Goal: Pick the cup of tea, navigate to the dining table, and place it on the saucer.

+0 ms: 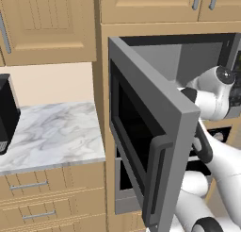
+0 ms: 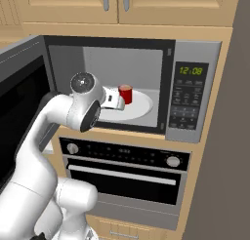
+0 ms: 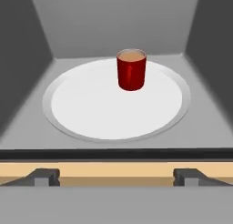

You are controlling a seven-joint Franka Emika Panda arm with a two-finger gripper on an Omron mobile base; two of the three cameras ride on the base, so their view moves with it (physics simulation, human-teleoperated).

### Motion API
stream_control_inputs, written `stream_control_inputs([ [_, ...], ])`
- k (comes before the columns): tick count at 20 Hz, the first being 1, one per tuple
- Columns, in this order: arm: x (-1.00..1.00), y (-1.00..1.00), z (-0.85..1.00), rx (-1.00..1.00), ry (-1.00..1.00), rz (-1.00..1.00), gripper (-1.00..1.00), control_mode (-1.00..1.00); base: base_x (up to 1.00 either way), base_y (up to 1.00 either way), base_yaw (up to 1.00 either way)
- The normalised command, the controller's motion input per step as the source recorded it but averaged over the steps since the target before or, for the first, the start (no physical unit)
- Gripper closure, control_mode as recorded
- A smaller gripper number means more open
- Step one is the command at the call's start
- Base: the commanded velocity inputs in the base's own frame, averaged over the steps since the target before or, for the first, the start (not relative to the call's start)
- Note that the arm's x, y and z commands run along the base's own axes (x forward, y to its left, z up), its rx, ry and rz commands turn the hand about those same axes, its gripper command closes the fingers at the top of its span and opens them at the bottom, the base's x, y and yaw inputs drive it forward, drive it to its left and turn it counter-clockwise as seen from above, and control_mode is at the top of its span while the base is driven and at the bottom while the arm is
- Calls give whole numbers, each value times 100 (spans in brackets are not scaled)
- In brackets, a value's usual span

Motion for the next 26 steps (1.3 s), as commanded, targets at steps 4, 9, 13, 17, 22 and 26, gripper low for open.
stream_control_inputs([
  [4, 32, -2, 18, 0, 9, 0, -100, -100, 0, 0, 0],
  [9, 83, 0, 3, -2, 21, -4, -100, -100, 0, 0, 0],
  [13, 68, 0, -8, -2, 11, -5, -100, -100, 0, 0, 0],
  [17, 3, -6, -35, 0, 0, 0, -100, -100, 0, 0, 0],
  [22, 31, -5, -39, 0, 0, 0, -100, -100, 0, 0, 0],
  [26, 30, -1, -18, 0, 0, 0, -100, -100, 0, 0, 0],
])
